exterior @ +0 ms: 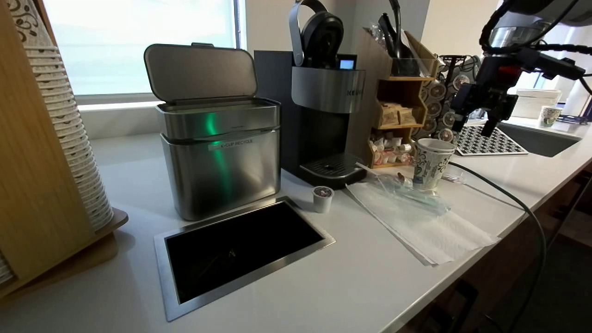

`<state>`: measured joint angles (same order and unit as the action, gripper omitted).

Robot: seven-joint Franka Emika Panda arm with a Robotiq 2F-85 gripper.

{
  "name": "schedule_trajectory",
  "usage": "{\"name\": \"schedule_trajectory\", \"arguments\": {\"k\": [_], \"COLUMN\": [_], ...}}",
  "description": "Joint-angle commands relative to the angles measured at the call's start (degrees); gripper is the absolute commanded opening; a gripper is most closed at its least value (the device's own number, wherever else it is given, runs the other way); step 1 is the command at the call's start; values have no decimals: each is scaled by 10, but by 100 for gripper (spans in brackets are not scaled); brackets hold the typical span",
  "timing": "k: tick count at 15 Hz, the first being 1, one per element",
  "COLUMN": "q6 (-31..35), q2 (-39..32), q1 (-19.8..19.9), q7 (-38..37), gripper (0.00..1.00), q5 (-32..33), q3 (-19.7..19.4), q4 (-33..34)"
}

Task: Unstack the cups on the table

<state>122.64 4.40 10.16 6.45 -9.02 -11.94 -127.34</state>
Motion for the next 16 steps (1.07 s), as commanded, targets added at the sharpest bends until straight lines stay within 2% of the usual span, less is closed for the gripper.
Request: {"name": "schedule_trajectory", "arguments": {"k": [1, 5, 7, 8, 9, 10, 16], "q6": [79, 137, 152, 155, 156, 156, 159], "q2": [-9, -23, -28, -32, -34, -36, -45], "q1": [1, 1, 0, 0, 0, -1, -1], "q7": [-45, -84, -99, -104, -109, -112, -129], "gripper": [100, 99, 90, 75, 66, 65, 17], "q5": [-5, 3, 8, 9, 11, 11, 16], "q3": [7, 9, 11, 12, 12, 13, 16], "q4": [-24, -32, -34, -33, -32, -31, -29]}}
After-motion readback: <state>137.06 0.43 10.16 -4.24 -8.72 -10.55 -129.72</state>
